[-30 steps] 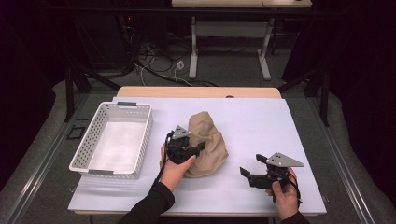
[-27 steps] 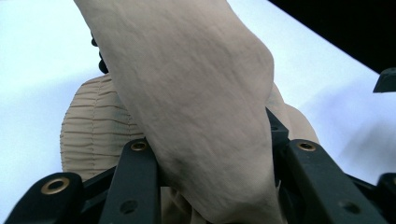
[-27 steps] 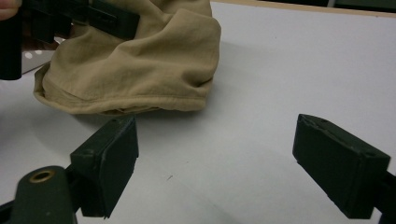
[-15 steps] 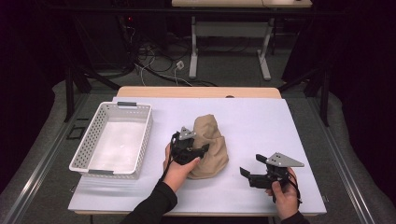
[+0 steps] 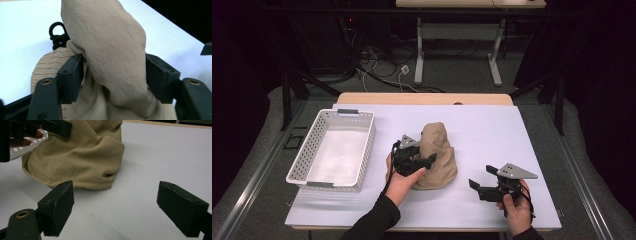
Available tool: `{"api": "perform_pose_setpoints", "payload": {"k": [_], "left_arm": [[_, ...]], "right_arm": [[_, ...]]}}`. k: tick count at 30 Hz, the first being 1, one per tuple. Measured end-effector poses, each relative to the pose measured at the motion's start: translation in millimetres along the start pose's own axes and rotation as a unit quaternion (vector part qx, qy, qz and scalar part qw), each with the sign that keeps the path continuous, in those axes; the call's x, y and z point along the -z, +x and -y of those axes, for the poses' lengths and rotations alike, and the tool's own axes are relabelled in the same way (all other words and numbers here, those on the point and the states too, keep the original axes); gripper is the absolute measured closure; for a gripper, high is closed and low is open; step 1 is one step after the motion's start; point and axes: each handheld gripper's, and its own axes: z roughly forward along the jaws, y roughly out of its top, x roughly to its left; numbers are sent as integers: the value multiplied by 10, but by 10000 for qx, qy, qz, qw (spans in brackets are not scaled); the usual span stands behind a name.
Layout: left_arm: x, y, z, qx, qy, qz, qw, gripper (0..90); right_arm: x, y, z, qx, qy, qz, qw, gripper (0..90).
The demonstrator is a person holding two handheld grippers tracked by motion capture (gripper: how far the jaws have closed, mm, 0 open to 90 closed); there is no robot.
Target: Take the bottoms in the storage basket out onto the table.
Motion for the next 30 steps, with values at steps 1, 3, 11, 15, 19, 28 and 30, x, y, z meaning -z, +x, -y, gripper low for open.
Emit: {"api": "perform_pose_setpoints", "payload": {"k": [1, 3, 11, 15, 19, 28, 30], "left_arm": [[4, -1, 0, 11, 13, 3, 10000, 312], [4, -1, -1, 18, 57, 5, 10000, 280], [9, -23, -3, 112, 73, 13, 9999, 159], [16, -36, -5, 150, 79, 65, 9998, 147], [33, -32, -6, 138, 93, 70, 9998, 95], [147, -28, -20, 164, 48, 162, 9997, 18], [180, -19, -22, 144, 42, 154, 9998, 6]], "right_arm": [[0, -1, 0, -2, 5, 5, 10000, 141], [1, -1, 2, -13, 6, 8, 10000, 141], [36, -26, 9, -31, -28, 45, 10000, 141], [38, -38, 13, -42, -30, 49, 10000, 141], [56, -44, 22, -62, -27, 75, 9999, 141], [98, -54, 29, -100, -92, 152, 9998, 141], [93, -53, 31, -95, -106, 158, 9998, 141]]}}
